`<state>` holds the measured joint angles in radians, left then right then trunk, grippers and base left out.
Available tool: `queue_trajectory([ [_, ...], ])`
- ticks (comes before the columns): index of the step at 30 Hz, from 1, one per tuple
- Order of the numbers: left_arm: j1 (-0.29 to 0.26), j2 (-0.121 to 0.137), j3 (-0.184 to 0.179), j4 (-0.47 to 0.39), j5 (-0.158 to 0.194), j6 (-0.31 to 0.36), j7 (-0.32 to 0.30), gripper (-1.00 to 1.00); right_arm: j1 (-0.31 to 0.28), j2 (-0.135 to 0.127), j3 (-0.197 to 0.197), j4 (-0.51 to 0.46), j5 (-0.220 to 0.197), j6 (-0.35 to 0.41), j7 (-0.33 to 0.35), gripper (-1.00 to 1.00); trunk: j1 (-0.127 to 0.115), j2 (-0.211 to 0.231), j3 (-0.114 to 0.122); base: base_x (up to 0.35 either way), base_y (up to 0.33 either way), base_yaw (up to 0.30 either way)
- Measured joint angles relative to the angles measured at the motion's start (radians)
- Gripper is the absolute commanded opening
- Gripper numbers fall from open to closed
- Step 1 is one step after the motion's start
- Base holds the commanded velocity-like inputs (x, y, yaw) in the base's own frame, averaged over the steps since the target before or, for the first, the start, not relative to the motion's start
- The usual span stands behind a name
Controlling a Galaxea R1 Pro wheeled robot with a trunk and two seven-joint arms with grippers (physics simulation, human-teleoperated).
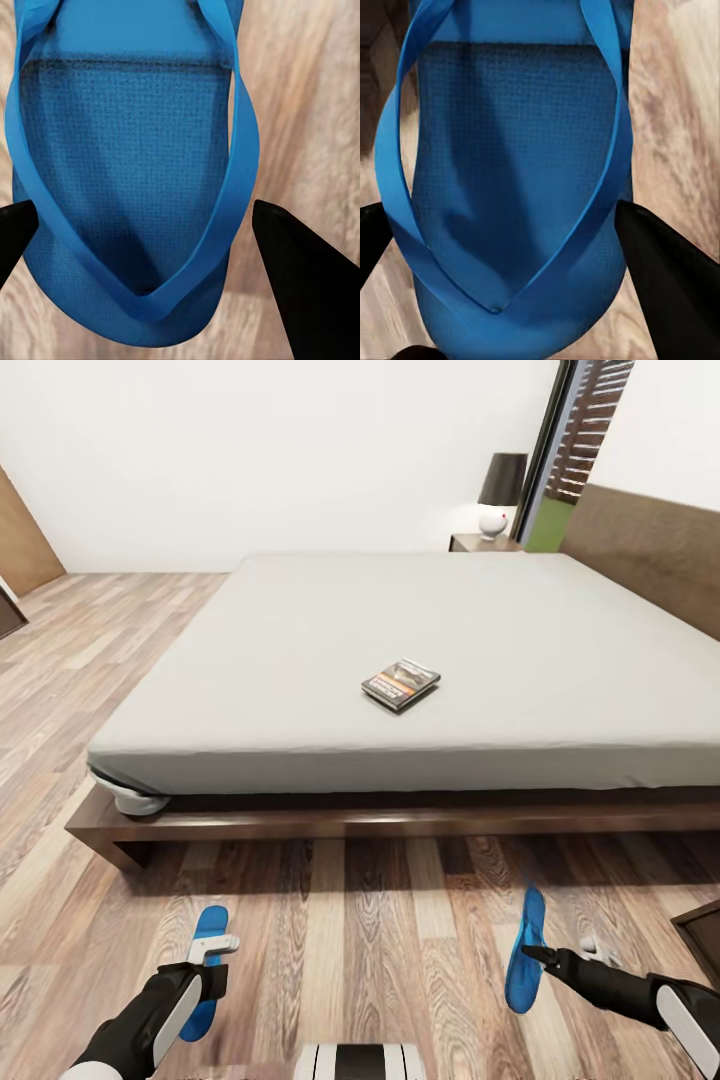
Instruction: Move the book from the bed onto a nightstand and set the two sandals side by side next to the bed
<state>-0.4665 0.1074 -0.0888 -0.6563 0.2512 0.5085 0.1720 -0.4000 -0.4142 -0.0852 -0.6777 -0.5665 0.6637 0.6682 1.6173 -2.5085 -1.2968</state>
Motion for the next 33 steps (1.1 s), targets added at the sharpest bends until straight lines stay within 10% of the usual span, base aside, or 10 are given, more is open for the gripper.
queue_trajectory([
  [5, 0.000, 0.000, 0.000, 0.000, 0.000, 0.000, 0.000, -1.00, 0.000, -0.005, -0.001, -0.003, 0.005, 0.008, 0.410, -1.00, 0.000, 0.000, -0.004, 0.000, 0.000, 0.000],
  [7, 0.000, 0.000, 0.000, 0.000, 0.000, 0.000, 0.000, -1.00, 0.000, -0.006, -0.001, -0.003, 0.014, 0.004, 0.455, -1.00, 0.001, 0.000, -0.008, 0.000, 0.000, 0.000],
  [33, 0.000, 0.008, 0.007, -0.002, 0.000, -0.023, -0.009, -1.00, 0.000, -0.004, -0.001, -0.002, 0.015, 0.006, 0.467, -1.00, 0.009, -0.005, -0.078, 0.000, 0.000, 0.000],
])
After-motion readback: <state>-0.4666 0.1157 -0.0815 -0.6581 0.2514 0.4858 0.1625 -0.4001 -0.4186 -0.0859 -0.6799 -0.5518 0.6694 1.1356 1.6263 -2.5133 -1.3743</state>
